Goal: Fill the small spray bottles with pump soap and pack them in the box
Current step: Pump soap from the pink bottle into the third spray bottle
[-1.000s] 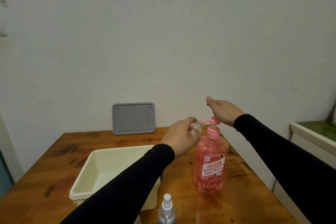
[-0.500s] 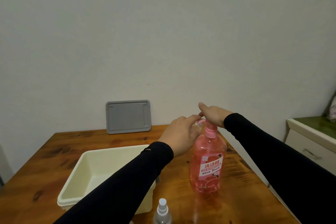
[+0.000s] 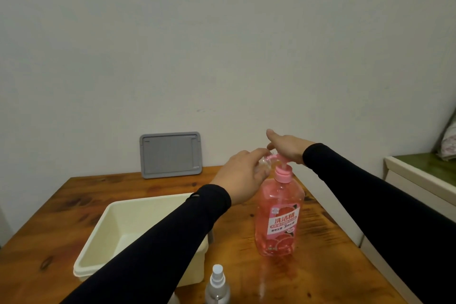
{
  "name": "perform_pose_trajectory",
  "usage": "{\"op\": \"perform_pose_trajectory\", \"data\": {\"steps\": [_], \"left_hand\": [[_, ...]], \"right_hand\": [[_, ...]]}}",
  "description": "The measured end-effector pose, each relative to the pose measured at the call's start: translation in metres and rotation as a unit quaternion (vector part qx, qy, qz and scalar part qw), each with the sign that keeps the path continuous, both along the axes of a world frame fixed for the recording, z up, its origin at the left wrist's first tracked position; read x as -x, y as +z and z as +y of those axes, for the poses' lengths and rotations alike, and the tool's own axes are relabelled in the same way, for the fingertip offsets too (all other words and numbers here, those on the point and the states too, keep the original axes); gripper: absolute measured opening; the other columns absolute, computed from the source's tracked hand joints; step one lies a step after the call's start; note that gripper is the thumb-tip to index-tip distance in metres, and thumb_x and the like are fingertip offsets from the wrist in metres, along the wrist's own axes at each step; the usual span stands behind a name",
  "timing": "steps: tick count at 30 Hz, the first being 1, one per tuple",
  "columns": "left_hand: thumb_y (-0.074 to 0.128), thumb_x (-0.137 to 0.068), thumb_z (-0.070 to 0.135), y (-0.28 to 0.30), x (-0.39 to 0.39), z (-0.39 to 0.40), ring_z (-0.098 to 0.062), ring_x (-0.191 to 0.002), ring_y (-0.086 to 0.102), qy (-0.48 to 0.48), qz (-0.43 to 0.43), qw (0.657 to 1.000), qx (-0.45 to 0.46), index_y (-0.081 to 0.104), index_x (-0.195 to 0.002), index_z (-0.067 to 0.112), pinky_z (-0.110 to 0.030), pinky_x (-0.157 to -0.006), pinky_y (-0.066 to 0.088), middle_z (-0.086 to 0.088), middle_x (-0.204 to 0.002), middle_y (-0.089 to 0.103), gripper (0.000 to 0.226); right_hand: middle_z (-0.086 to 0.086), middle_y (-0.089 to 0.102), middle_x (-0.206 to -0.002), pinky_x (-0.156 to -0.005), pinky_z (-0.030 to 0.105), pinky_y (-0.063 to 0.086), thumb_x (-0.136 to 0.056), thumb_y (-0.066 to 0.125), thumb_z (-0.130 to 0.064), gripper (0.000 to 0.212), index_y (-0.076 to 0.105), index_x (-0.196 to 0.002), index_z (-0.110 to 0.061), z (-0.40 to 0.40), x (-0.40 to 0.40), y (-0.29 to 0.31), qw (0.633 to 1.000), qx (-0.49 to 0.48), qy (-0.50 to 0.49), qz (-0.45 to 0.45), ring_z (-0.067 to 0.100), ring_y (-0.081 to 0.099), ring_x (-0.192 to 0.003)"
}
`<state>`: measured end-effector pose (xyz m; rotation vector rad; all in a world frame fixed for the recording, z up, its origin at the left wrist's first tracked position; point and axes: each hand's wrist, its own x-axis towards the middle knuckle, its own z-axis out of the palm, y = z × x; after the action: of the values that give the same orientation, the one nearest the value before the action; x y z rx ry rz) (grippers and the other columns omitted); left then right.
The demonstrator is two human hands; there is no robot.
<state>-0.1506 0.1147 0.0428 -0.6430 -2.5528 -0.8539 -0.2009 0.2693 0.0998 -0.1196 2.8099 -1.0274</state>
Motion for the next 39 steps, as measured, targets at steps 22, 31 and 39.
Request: {"op": "perform_pose_trajectory", "data": {"steps": [22,31,39], "left_hand": [[0.049,-0.095,0.04,-0.013,-0.001,0.001,-0.016,-0.101,0.054,-0.007,-0.011,1.0,-0.004,0.039,-0.136,0.036,-0.025,-0.079,0.04,-0.001,-0.113,0.056,0.043],[0.049,-0.095,0.04,0.0,-0.001,0.0,-0.011,-0.094,0.051,-0.01,-0.005,1.0,-0.01,0.039,-0.135,0.035,-0.022,-0.075,0.037,0.001,-0.109,0.056,0.042],[0.048,-0.095,0.042,-0.015,0.0,0.0,-0.012,-0.098,0.052,-0.01,-0.007,1.0,-0.007,0.038,-0.136,0.036,-0.02,-0.074,0.035,0.001,-0.111,0.056,0.043]], "right_hand": [[0.013,0.049,-0.138,-0.095,0.036,0.032,-0.097,0.013,-0.056,0.068,0.052,-0.13,-0.012,0.0,-0.002,-0.022,0.999,0.022,0.006,0.023,0.027,0.048,-0.12],[0.013,0.044,-0.142,-0.1,0.037,0.029,-0.095,0.013,-0.06,0.07,0.046,-0.137,-0.013,0.0,-0.006,-0.002,0.999,0.026,0.003,0.025,0.028,0.043,-0.126],[0.014,0.048,-0.138,-0.091,0.035,0.032,-0.097,0.014,-0.054,0.066,0.05,-0.132,-0.012,-0.001,-0.004,-0.02,1.0,0.021,0.008,0.007,0.025,0.047,-0.111]]}}
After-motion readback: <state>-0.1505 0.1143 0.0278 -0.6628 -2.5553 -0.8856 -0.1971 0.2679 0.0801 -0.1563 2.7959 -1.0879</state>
